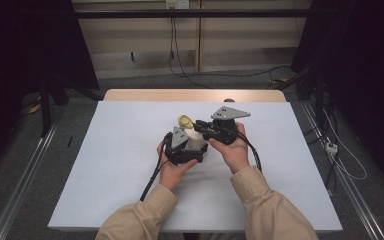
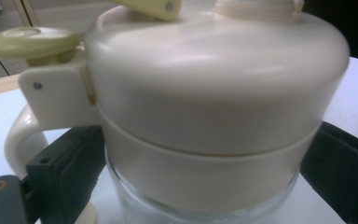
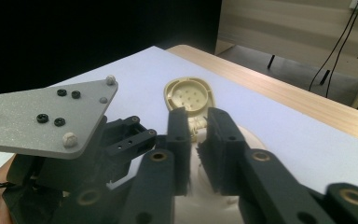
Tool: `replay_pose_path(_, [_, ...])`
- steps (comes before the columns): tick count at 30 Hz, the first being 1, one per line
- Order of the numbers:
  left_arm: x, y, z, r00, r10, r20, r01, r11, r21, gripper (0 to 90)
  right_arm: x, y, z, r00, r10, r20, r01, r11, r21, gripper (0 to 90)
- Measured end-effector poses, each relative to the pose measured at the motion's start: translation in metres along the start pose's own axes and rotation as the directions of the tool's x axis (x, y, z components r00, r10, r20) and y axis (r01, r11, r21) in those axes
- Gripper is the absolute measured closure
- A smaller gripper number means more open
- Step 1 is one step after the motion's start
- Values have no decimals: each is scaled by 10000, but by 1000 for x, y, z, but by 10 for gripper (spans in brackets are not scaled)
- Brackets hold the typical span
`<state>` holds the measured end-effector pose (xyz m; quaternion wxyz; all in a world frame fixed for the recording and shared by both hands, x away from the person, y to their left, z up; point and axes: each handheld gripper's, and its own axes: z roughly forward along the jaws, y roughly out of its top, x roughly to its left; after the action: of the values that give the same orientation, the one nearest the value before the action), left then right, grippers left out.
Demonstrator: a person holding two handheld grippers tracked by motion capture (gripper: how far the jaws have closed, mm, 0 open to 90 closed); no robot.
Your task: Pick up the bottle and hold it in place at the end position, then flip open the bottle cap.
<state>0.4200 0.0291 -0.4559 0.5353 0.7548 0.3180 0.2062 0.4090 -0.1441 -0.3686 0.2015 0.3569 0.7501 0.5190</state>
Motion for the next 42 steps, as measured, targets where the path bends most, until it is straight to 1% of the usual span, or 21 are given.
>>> replay_pose_path(2, [1, 0, -2, 10000, -28, 59, 28, 10000, 22, 56, 1, 0, -1, 10000, 28, 28, -28, 10000, 0, 693])
replay_pose_path(4, [2, 0, -6, 9999, -8, 139, 8, 10000, 4, 59, 1, 0, -1, 9998, 149, 158, -149, 9999, 28, 576])
replay_pose_path(6, [3, 1, -12, 9998, -12, 185, 13, 10000, -63, 60, 1, 1, -2, 9997, 227, 113, -227, 9997, 16, 503])
replay_pose_path(7, [3, 1, -15, 9997, -80, 211, 82, 9999, -89, 60, 2, 1, -3, 9996, 235, 179, -236, 9997, 31, 421])
replay_pose_path(8, [3, 2, -18, 9996, -52, 261, 53, 10000, -65, 58, 2, 1, -4, 9994, 307, 141, -307, 9995, 23, 360])
replay_pose_path(9, [4, 2, -20, 9997, 17, 246, -15, 10000, -78, 59, 2, 1, -5, 9993, 368, 116, -368, 9993, 11, 346])
replay_pose_path(10, [4, 2, -23, 9995, -30, 300, 33, 9999, -111, 58, 2, 0, -6, 9991, 386, 166, -386, 9993, -12, 327])
replay_pose_path(12, [4, 2, -27, 9996, 34, 294, -29, 9999, -165, 60, 3, -1, -7, 9990, 424, 154, -424, 9991, 7, 279])
replay_pose_path(15, [5, 2, -31, 9994, -71, 345, 78, 9998, -208, 60, 3, -3, -8, 9986, 516, 100, -516, 9987, -17, 240])
replay_pose_path(17, [5, 1, -34, 9993, -70, 375, 77, 9998, -179, 60, 3, -5, -8, 9986, 512, 96, -513, 9986, 109, 220])
replay_pose_path(18, [5, 0, -35, 9994, 18, 359, -12, 9999, -171, 60, 4, -5, -8, 9989, 461, 97, -462, 9989, 127, 214])
replay_pose_path(21, [6, 1, -40, 9994, -27, 347, 33, 9998, -183, 61, 4, -5, -10, 9989, 457, 43, -457, 9989, 116, 200])
replay_pose_path(24, [8, 2, -45, 9991, -40, 434, 48, 9998, -190, 61, 5, -6, -12, 9988, 487, -23, -487, 9987, 120, 182])
replay_pose_path(27, [8, 3, -50, 9986, 116, 516, -107, 9998, -190, 63, 4, -7, -13, 9987, 498, -53, -497, 9986, 153, 151])
replay_pose_path(29, [9, 3, -53, 9985, 69, 550, -55, 9997, -254, 63, 4, -7, -15, 9987, 505, -83, -504, 9987, 114, 150])
replay_pose_path(31, [11, 3, -55, 9984, 109, 554, -97, 9997, -210, 63, 5, -8, -16, 9986, 521, -94, -520, 9986, 119, 143])
replay_pose_path(34, [14, 1, -58, 9982, -70, 595, 81, 9998, -187, 64, 5, -11, -17, 9987, 514, -75, -513, 9986, 159, 136])
replay_pose_path(35, [15, 0, -59, 9985, -47, 545, 56, 9998, -176, 64, 5, -12, -17, 9987, 499, -74, -497, 9986, 186, 132])
replay_pose_path(38, [18, 0, -63, 9981, -58, 606, 70, 9998, -198, 64, 5, -14, -20, 9988, 488, 8, -488, 9986, 180, 123])
replay_pose_path(41, [21, -1, -69, 9973, -51, 735, 68, 9997, -220, 74, 4, -18, -25, 9987, 513, -29, -513, 9986, 145, 116])
replay_pose_path(42, [22, -1, -71, 9972, -64, 740, 81, 9997, -225, 74, 4, -20, -27, 9990, 438, 15, -438, 9990, 130, 112])
